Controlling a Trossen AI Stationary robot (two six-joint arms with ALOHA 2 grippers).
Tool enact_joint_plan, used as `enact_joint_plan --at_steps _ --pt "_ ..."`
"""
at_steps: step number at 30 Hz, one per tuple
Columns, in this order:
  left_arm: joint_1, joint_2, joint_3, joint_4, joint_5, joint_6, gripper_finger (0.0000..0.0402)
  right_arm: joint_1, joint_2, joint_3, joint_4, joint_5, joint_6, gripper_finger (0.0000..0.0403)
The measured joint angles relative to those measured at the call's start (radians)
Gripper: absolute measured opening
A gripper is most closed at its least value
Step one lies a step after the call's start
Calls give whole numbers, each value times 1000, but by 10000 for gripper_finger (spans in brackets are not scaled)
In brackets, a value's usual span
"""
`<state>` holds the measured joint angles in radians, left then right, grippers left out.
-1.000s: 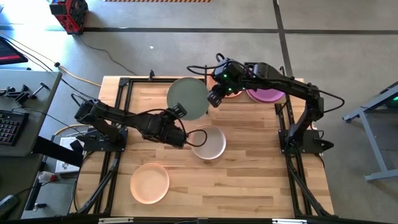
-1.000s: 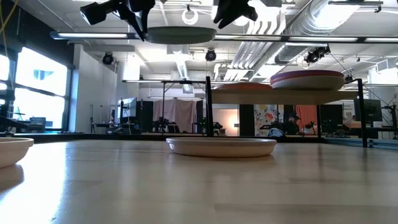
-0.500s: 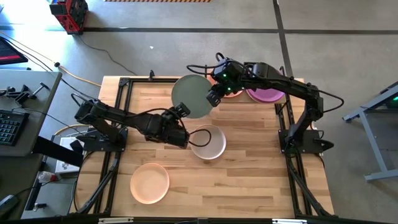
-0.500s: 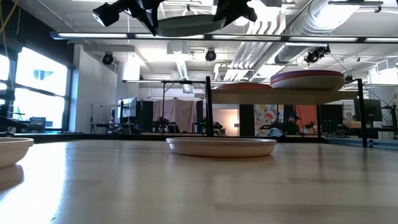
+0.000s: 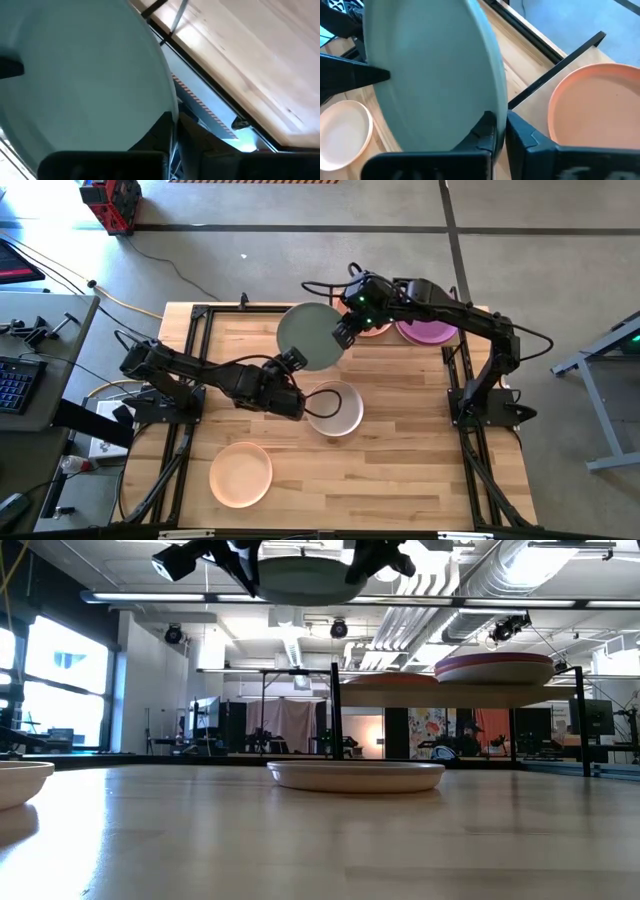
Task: Place and stack plates onto a shelf
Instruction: Stack the blue plate on top of the brown plate on the shelf
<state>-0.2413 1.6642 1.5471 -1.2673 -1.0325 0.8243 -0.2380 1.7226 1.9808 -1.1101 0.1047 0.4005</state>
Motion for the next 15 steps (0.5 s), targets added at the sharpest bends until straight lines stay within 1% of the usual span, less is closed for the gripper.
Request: enact_joint_plan --at_steps 5,8,12,15 --pt "2 0 0 14 8 -12 26 -7 -1 0 -11 -10 1 2" --pt "8 0 0 16 40 -40 40 -12 -1 0 -28 -16 0 2" --pt "19 0 0 18 81 -111 62 -17 -1 0 -33 -19 0 1" --pt "26 0 0 26 81 -181 80 -19 -1 0 -36 -16 0 1"
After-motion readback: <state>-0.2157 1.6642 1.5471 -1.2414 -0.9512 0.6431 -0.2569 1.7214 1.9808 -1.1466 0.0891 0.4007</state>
